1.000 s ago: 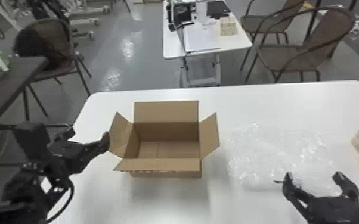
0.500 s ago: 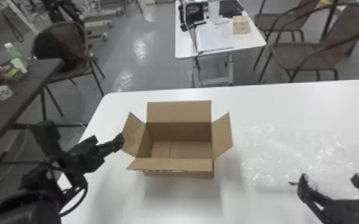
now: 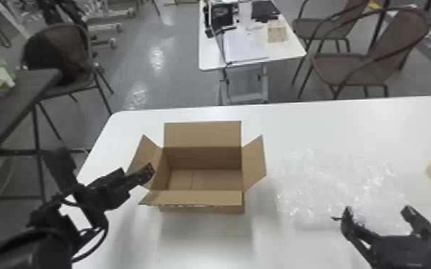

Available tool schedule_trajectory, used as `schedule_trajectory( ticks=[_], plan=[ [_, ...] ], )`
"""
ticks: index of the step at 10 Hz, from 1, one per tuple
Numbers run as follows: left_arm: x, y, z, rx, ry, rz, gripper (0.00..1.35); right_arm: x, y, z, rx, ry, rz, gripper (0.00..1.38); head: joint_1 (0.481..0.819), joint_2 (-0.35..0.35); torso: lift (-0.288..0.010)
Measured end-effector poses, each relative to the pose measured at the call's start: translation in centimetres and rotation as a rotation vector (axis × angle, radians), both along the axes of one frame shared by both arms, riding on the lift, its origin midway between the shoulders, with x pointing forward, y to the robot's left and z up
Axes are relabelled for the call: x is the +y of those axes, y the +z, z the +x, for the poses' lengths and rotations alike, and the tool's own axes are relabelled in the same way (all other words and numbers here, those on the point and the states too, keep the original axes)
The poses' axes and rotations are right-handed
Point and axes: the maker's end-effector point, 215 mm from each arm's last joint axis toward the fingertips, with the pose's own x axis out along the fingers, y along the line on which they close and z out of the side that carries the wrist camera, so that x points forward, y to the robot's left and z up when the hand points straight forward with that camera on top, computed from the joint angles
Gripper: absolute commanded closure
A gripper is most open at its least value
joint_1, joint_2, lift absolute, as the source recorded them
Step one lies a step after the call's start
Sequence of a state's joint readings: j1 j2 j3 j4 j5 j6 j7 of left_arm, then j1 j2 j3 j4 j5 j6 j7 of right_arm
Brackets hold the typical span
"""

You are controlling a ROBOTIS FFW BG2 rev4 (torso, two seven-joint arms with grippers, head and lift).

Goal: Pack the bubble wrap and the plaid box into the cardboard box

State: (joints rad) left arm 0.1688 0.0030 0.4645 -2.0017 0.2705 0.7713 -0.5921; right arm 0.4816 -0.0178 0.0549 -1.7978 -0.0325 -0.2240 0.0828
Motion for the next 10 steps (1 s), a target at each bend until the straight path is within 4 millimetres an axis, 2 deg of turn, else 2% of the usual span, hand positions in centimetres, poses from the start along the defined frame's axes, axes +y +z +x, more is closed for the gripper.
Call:
schedule_trajectory(
  ticks=[6,7,8,9,10],
  plan=[
    [-1.0,0.1,1.1,0.025,-0.027,0.056,0.15,0.1,-0.1,0.1,0.002,0.006,0.007,0.12,0.695,0.146,-0.102],
    [-1.2,0.1,1.3,0.031,-0.033,0.061,0.29,0.1,-0.1,0.1,0.002,0.008,0.008,0.12,0.695,0.144,-0.102],
    [-1.3,0.0,1.4,0.042,-0.037,0.071,0.73,0.1,-0.2,0.1,0.003,0.009,0.009,0.12,0.695,0.143,-0.102],
    [-1.1,-0.2,1.3,0.056,-0.03,0.082,1.04,0.1,-0.2,0.1,0.004,0.01,0.009,0.12,0.695,0.144,-0.102],
    [-1.0,-0.2,1.3,0.066,-0.023,0.09,1.04,0.1,-0.2,0.1,0.004,0.011,0.01,0.12,0.695,0.147,-0.102]
  ],
)
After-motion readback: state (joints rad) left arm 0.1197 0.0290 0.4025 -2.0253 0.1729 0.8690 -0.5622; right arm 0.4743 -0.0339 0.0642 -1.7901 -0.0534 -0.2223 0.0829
